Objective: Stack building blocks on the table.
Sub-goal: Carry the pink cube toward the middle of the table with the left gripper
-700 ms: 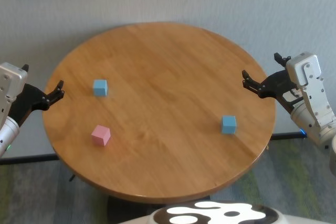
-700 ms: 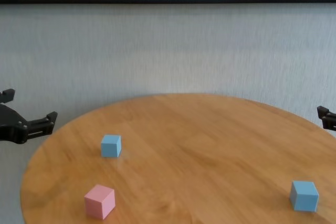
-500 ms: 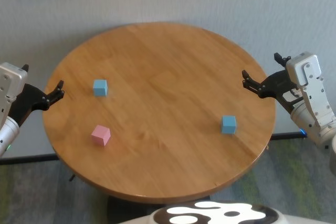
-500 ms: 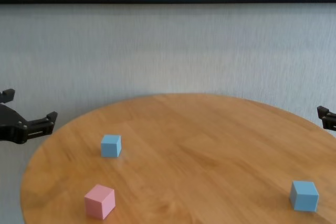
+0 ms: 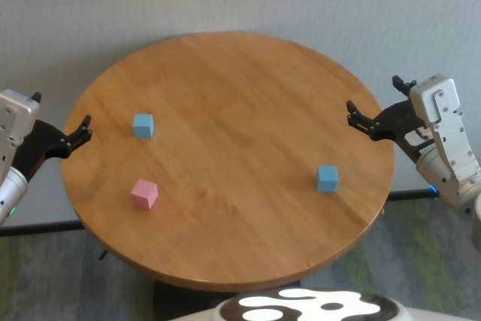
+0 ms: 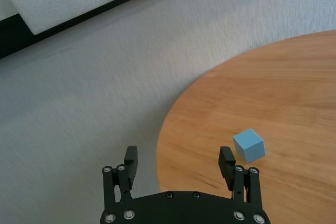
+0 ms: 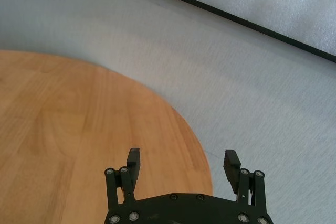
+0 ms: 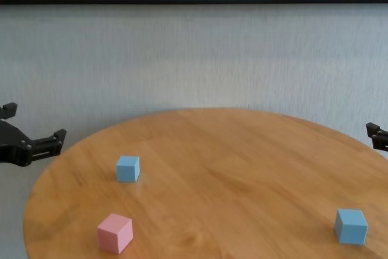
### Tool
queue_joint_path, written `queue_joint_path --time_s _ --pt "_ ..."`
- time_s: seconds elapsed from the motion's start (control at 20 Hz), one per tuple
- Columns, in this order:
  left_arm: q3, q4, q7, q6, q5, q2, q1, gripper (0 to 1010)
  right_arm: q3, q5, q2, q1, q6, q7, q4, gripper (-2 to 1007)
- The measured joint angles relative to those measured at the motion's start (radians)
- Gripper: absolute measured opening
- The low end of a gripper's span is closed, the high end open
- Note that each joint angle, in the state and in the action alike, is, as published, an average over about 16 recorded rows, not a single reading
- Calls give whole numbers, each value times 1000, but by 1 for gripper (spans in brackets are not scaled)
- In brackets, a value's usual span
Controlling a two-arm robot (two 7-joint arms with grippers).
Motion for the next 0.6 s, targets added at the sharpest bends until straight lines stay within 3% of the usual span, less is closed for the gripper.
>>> queue_joint_path --time_s 0.6 --pt "0 0 0 0 0 0 0 1001 0 0 0 0 0 0 0 1006"
